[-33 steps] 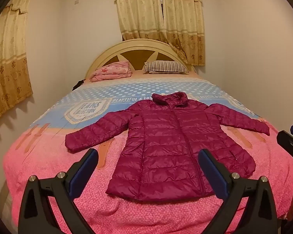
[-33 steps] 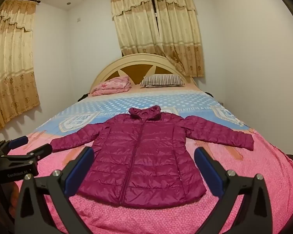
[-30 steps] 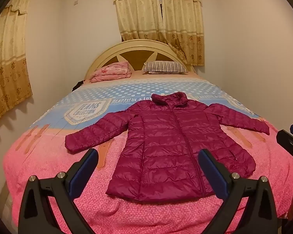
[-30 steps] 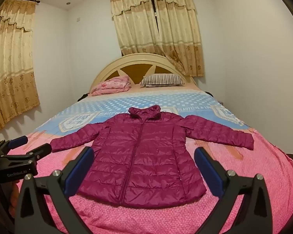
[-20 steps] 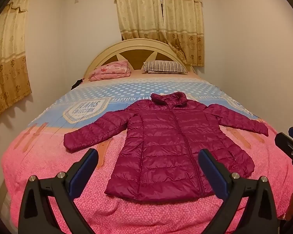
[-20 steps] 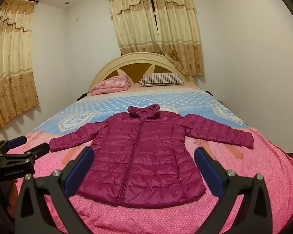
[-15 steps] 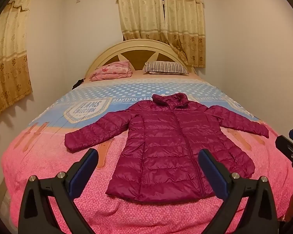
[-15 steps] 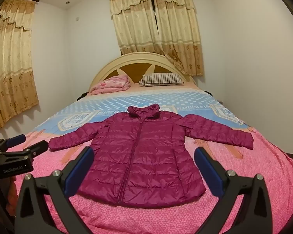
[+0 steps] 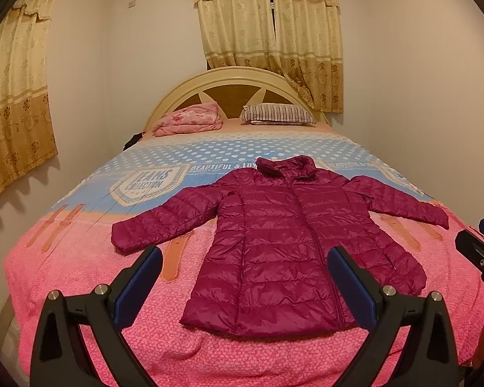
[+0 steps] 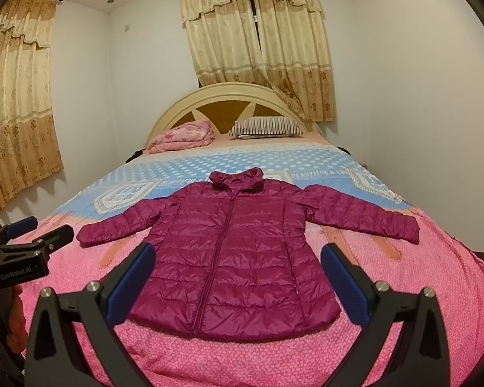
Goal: Fold large clothes
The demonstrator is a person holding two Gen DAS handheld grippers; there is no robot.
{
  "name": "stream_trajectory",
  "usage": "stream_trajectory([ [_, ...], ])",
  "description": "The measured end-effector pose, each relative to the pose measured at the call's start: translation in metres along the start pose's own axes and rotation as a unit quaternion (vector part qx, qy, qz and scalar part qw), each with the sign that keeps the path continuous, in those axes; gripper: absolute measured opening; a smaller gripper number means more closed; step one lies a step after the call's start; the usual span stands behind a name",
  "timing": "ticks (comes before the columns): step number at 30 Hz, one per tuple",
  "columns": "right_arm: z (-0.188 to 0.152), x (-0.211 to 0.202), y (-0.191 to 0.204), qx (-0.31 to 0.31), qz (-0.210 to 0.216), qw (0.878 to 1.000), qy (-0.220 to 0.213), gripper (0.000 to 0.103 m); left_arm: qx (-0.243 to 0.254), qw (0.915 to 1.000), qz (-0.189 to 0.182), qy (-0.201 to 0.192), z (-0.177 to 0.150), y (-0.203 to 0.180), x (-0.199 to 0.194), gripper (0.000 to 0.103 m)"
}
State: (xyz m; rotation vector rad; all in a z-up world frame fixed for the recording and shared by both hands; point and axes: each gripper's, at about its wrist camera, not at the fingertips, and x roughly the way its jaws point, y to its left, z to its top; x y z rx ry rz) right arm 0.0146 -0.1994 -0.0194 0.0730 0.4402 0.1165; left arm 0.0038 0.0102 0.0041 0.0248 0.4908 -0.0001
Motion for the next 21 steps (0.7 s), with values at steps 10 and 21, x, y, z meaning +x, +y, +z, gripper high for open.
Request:
stream_trajectory([
  [10,-0.0026,0.0033,0.0009,-0.001,-0.001,1.0,0.007,0.103,0.001,1.0,0.004,-0.001,-0.0011,0.0006,0.0007,0.102],
  [21,-0.0026,0.004,0.0001,0.001,0.0,1.0,0.009,0.103,0.001,1.0,0.005,0.001,-0.0011,0.0001,0.0025,0.102],
])
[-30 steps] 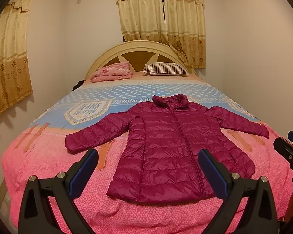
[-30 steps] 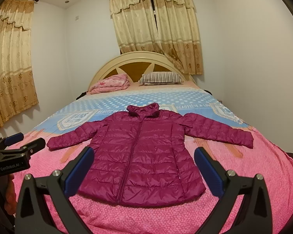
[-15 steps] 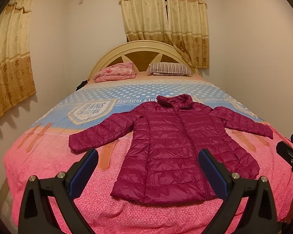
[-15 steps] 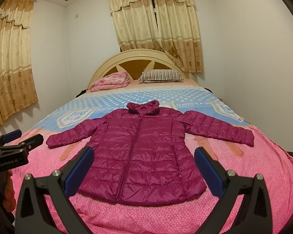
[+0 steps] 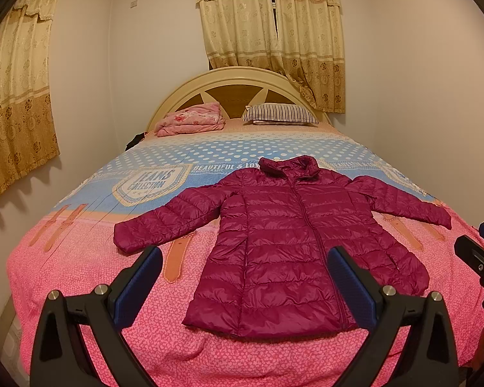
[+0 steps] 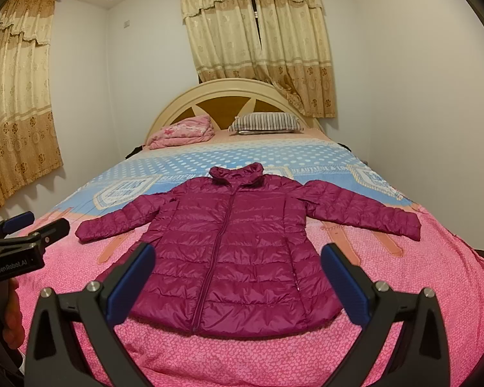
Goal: Fold large clothes
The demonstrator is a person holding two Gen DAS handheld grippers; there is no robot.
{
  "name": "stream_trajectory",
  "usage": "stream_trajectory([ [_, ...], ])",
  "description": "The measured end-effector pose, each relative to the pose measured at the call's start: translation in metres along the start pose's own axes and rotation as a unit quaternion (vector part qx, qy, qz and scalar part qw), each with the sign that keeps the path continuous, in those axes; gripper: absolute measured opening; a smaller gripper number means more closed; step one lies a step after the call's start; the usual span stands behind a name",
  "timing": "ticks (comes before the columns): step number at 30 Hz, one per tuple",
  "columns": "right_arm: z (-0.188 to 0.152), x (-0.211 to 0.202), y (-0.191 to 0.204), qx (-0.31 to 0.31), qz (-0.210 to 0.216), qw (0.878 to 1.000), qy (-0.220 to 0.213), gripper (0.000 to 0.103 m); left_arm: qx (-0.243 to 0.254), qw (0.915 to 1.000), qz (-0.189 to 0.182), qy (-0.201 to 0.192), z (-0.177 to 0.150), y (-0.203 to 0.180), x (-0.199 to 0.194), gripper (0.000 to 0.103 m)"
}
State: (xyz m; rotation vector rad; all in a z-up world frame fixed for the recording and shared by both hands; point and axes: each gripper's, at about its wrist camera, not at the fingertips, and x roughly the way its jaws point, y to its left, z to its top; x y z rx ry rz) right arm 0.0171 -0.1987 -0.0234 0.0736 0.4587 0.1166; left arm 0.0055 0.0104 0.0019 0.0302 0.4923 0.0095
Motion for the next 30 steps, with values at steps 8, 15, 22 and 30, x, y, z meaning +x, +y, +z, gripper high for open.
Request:
stream_trajectory([
  [8,-0.0027,0.0007,0.0002,-0.002,0.0,1.0,0.003,0.103,0.001,1.0,0.0,0.002,-0.0008,0.0009,0.0013,0.102],
  [15,-0.0036,0.0015,0.0005,-0.001,0.0,1.0,0.005,0.103,0.001,1.0,0.001,0.004,-0.0029,0.0019,0.0033,0.102],
  [22,-0.0038,0.0033,0.0005,-0.001,0.001,1.0,0.009,0.103,0.001,1.0,0.005,0.004,-0.0041,0.0019,0.006,0.102],
  [30,-0.0048,0.0031,0.0018,-0.002,0.002,1.0,0.011,0.103,0.002,1.0,0.005,0.007,-0.0044,0.0016,0.0085,0.102],
])
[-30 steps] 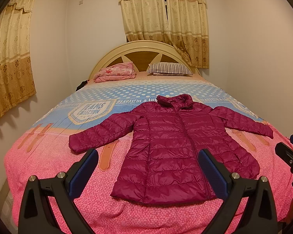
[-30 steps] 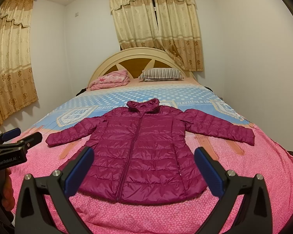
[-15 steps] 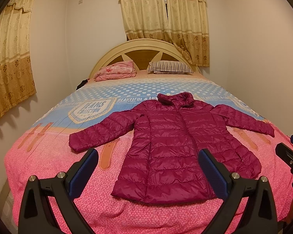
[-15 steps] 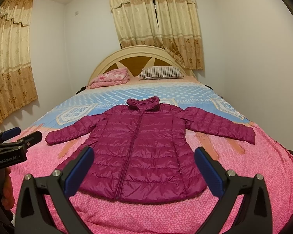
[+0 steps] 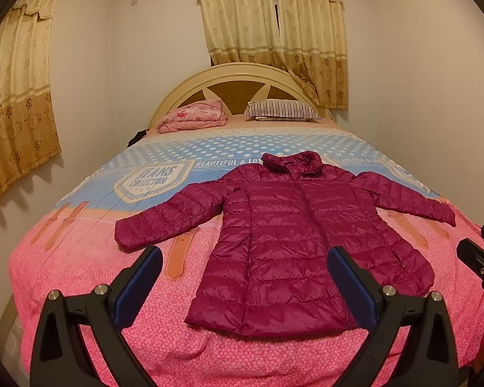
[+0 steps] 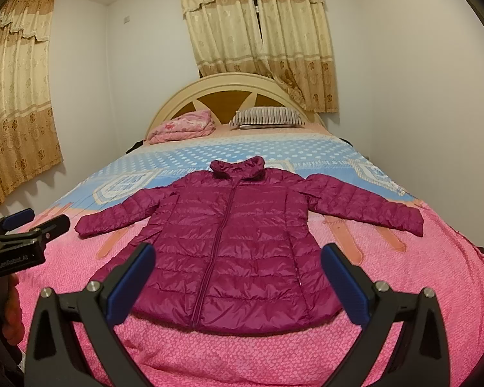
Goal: Fold large clothes
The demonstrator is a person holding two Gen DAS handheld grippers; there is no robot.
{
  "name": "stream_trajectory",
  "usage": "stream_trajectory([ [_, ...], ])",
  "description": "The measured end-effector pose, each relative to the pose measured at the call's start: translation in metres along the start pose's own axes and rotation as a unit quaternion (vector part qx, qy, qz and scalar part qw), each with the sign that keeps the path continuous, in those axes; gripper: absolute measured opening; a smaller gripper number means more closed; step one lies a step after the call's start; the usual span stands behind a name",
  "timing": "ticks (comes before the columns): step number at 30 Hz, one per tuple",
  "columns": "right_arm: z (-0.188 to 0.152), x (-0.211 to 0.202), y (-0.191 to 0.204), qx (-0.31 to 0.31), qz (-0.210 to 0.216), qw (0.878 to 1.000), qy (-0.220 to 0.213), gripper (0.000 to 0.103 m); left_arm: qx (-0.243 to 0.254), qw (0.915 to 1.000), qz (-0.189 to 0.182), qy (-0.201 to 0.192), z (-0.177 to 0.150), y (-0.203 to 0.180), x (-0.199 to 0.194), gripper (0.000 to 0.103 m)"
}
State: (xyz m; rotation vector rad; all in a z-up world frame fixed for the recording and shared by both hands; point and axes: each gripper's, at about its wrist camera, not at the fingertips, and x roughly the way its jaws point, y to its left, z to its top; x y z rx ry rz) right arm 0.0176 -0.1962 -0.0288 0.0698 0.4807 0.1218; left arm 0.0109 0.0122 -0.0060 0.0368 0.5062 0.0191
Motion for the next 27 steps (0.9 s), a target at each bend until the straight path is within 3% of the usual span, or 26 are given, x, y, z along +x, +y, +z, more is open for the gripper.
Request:
stream_trajectory([
  [12,-0.006,0.008,-0.004,0.006,0.007,1.0,0.013,0.103,0.005,0.9999,0.01,0.012,-0.005,-0.003,0.015,0.102],
  [18,-0.015,0.039,-0.022,0.014,0.016,0.999,0.05,0.103,-0.006,0.999,0.014,0.041,-0.008,0.001,0.055,0.102],
  [27,-0.02,0.103,-0.09,0.037,-0.027,0.994,0.103,0.103,-0.004,0.998,0.01,0.063,-0.003,-0.009,0.132,0.102],
])
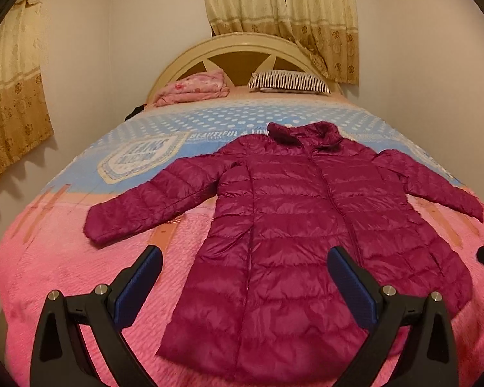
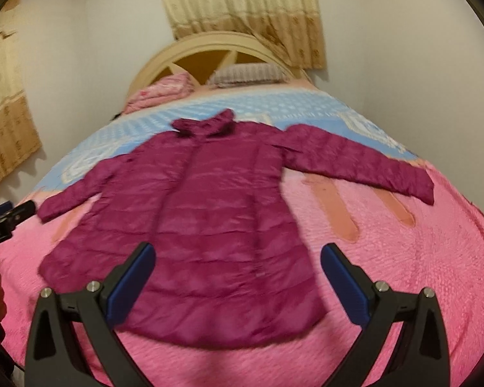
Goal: Fold large clothes
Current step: 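Grasp the cuff of the jacket sleeve with the right gripper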
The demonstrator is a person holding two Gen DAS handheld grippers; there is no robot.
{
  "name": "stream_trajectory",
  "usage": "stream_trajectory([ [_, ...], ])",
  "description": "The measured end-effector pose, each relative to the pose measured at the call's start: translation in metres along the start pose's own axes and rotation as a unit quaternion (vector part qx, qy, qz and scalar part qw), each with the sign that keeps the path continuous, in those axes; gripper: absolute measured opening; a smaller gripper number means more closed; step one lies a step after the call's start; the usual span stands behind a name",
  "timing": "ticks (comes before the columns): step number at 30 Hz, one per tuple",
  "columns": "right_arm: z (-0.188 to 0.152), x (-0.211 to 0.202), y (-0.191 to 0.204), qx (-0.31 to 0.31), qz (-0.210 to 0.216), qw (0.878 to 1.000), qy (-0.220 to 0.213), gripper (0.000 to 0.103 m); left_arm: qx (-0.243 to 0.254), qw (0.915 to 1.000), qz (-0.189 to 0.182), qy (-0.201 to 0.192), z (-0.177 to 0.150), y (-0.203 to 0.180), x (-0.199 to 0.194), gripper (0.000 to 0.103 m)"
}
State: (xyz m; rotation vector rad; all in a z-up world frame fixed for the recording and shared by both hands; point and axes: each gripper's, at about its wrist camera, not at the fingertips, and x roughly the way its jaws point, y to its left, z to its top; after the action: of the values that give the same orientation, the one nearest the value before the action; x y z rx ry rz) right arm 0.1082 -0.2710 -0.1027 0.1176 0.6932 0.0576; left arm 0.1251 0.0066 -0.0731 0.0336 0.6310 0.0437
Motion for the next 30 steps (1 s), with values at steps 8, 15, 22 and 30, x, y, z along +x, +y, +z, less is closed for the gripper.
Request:
stream_trajectory([
  [8,0.022,0.048,-0.104,0.085,-0.059,0.994,0.04,0.103,0.01,0.9997,0.003,0.021,0.015,-0.016,0.061,0.102],
  [15,0.035,0.077,-0.21,0.195,-0.114,0.972,0.065,0.093,0.032,0.9987,0.02,0.036,0.029,-0.029,0.11,0.102],
  [22,0.049,0.096,-0.277,0.245,-0.154,0.954,0.082,0.087,0.02,0.9978,0.031,0.055,0.039,-0.028,0.149,0.102],
  [30,0.057,0.13,-0.313,0.267,-0.143,0.948,0.1,0.057,0.037,0.9959,0.035,0.074,0.035,-0.031,0.168,0.102],
])
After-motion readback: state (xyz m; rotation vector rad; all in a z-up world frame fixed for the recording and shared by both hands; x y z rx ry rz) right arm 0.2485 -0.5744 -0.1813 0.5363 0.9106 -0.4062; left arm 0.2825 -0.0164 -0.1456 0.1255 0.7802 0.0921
